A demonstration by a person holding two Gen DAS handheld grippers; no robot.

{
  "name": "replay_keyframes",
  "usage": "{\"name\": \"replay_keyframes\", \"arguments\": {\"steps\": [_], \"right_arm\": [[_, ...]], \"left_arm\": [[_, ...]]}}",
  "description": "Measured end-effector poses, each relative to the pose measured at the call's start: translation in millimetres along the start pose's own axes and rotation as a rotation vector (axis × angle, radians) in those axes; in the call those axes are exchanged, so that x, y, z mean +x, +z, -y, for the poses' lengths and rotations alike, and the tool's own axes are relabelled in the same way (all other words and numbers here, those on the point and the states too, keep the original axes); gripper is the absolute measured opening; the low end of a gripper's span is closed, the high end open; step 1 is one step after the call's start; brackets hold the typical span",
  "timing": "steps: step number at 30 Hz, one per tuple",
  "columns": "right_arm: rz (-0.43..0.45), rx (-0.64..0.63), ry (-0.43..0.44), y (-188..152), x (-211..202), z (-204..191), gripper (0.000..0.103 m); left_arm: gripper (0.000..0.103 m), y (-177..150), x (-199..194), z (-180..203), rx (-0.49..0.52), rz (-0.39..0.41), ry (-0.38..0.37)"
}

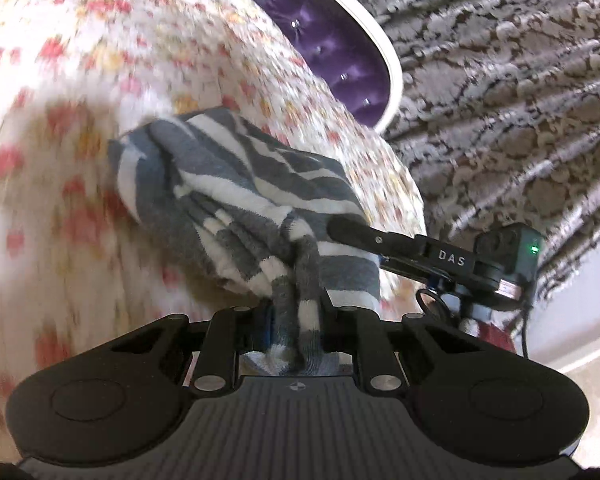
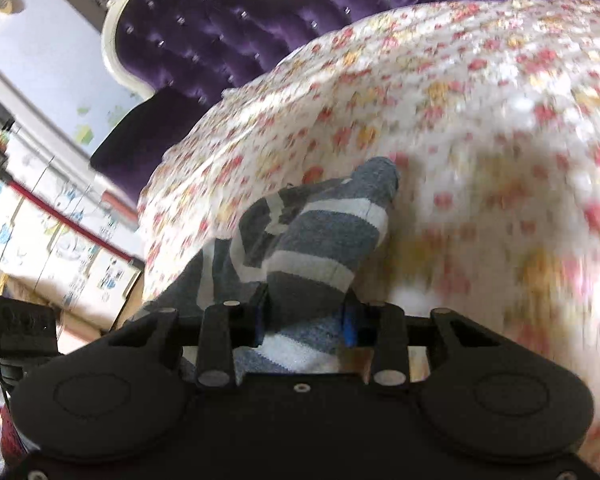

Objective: Fold small clothes

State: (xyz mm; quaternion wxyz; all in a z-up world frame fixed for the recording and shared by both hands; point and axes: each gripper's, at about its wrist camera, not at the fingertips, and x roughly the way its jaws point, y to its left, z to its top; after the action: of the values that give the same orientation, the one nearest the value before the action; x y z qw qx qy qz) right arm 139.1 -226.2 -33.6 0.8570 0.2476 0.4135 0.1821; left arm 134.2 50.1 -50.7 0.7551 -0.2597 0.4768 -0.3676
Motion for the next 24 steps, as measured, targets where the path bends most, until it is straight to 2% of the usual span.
{"name": "replay_keyframes", "arguments": {"steps": [4,8,11,13,17,20,22,24], "right_arm": [[-0.015,-0.019,0.003,-32.5,-14.3,-4.1,0.049],[0.021,-0.056,-0.084,-53.7,-18.1,-7.9,0.052],[0.069,-0.081,-0.134,-64.9,-23.7,-13.5,0.052],[0.098,-0.104,-0.17,-69.8,-27.1,-19.4,0.052],[0.15,-0.188,-0.268,-81.4,-32.4,-32.9,0.053],[0.185,-0.204,-0.273,-87.4,-41.7,-38.5,0.053],[0.241,-0.234,-0.293,-91.8,-53.9,-44.3,0.053],[0.299,-0.258,-0.307,-93.5,-64.9,-49.5,0.053]], "left_arm": [[0.018,-34.2,-12.9,-0.1,0.012,0.0,0.057],[0.019,-63.3,-17.8,-19.7,-0.026,0.026,0.177],[0.021,-80.0,-26.6,-29.7,-0.063,0.077,0.184],[0.021,-85.8,-31.7,-26.4,-0.051,0.101,0.207],[0.022,-93.8,-36.1,-10.5,0.046,0.132,0.292],[0.023,-100.2,-43.9,21.8,0.203,0.174,0.391],[0.028,-102.1,-52.0,47.1,0.32,0.226,0.452],[0.039,-97.1,-54.7,69.7,0.412,0.29,0.463]]}}
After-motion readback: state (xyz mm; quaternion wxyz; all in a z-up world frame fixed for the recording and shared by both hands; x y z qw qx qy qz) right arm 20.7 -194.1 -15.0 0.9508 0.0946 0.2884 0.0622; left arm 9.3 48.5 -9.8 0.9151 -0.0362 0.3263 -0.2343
